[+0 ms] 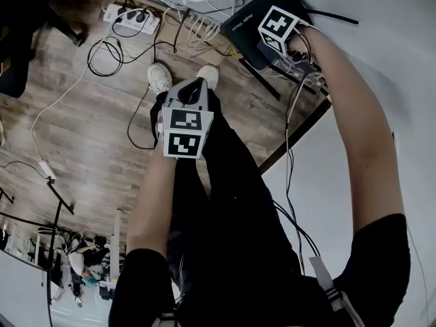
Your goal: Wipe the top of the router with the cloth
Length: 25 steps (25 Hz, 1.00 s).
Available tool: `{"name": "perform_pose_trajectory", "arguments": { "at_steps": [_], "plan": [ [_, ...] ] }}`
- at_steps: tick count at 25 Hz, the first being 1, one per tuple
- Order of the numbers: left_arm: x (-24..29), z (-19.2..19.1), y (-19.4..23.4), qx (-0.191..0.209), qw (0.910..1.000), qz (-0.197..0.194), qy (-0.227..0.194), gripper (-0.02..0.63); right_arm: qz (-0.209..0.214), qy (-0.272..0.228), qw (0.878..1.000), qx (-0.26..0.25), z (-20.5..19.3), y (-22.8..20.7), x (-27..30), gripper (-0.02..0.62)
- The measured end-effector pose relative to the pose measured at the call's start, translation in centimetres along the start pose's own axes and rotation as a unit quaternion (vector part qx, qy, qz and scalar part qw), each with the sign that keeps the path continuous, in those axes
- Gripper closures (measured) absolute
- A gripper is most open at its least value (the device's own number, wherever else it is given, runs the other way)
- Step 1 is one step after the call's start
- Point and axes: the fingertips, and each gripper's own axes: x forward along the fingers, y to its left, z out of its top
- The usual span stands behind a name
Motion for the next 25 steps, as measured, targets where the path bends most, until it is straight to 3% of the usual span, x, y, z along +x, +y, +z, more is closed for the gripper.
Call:
{"name": "perform_pose_trajectory", "arguments": {
  "at_steps": [3, 8, 16, 20, 22, 25],
  "plan": [
    [0.1, 0.1, 0.1, 0.003, 1.0, 0.0, 0.002, 0.594, -0.005, -0.016, 0.999, 0.045, -0.1, -1.8, -0.7, 0.551],
    [0.5, -0.1, 0.7, -0.009, 0.9999, 0.006, 0.006, 0.594, -0.088, -0.008, 0.993, 0.074, -1.2, -6.6, -1.3, 0.551],
    [1.6, 0.6, 0.9, -0.009, 0.9999, 0.003, 0.01, 0.594, -0.067, -0.037, 0.993, 0.092, -1.5, -7.5, -1.7, 0.551],
    [2.2, 1.5, 0.2, -0.001, 1.0, -0.001, 0.006, 0.594, -0.048, -0.042, 0.989, 0.136, -1.3, -8.6, -2.2, 0.551],
    [1.8, 1.8, -0.4, 0.006, 1.0, -0.004, 0.005, 0.594, -0.074, -0.02, 0.986, 0.15, -1.4, -9.8, -2.6, 0.551],
    [1.4, 2.2, -0.5, 0.017, 0.9998, -0.005, 0.005, 0.594, -0.13, 0.021, 0.984, 0.124, -1.6, -11.5, -2.9, 0.551]
  ]
}}
